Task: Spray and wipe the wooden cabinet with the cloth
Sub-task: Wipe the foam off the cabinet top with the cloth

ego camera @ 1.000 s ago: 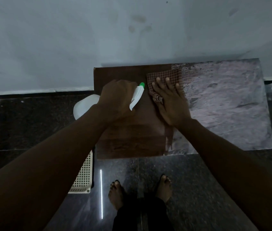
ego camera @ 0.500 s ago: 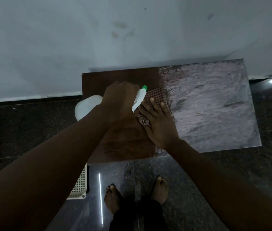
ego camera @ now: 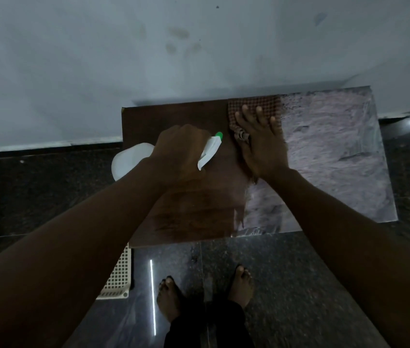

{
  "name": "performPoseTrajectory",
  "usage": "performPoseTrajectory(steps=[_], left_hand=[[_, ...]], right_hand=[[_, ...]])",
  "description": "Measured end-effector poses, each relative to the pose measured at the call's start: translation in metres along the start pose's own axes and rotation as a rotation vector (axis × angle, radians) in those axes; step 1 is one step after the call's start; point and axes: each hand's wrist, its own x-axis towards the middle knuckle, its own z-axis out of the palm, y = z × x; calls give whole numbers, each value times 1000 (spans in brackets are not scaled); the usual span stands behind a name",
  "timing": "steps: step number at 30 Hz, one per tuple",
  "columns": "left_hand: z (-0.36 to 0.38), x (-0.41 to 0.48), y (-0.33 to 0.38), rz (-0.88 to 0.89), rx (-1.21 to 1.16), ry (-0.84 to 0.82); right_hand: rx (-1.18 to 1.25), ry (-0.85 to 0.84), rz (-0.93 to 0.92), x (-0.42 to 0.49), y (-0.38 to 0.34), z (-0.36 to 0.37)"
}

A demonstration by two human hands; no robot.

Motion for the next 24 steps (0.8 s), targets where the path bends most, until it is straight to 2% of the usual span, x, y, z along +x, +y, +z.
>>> performPoseTrajectory(steps=[4, 11, 13, 18, 24], left_hand=[[-1, 2, -3, 2, 8, 5], [-5, 6, -1, 17, 33, 12], [-5, 8, 0, 17, 42, 10], [-6, 15, 3, 13, 43, -29], [-7, 20, 16, 24, 65, 16]], right_hand=[[-8, 20, 18, -3, -3, 1], [-132, -93, -243, -59, 7, 7], [-124, -69, -216, -47, 16, 3], [-39, 10, -18, 1, 37, -12], [-41, 10, -75, -37, 28, -2]])
